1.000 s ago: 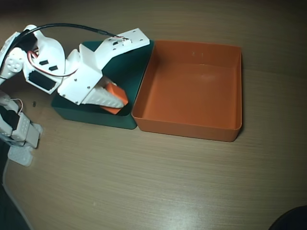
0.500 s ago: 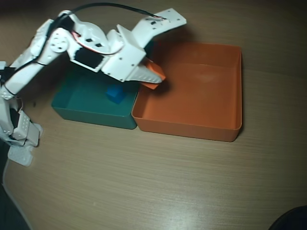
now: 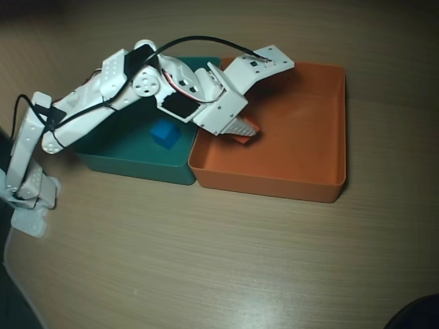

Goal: Grasp a cube and put it in the box.

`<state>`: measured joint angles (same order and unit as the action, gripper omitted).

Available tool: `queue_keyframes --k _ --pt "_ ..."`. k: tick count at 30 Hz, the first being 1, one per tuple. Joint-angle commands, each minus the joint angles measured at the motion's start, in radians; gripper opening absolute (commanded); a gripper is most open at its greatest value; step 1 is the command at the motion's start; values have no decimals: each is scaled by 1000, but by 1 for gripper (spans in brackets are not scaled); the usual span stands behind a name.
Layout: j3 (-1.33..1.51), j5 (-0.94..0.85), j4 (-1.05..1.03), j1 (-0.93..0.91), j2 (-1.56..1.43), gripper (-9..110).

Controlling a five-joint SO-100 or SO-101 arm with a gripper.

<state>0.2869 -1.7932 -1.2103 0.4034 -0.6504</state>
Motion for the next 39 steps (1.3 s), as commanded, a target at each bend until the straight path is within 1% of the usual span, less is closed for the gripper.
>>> queue_keyframes --k 1,14,16,19,25,29,32,39 --pt "-123 5 12 0 -5 -6" --pt "-137 5 12 0 18 -6" --pt "-137 6 12 0 18 -4" --pt "-137 6 12 0 18 4" --pt "-135 6 11 -9 18 32" --pt "-135 5 11 -12 18 46" --pt "-135 5 11 -14 18 50" --pt "-135 5 11 -14 18 50"
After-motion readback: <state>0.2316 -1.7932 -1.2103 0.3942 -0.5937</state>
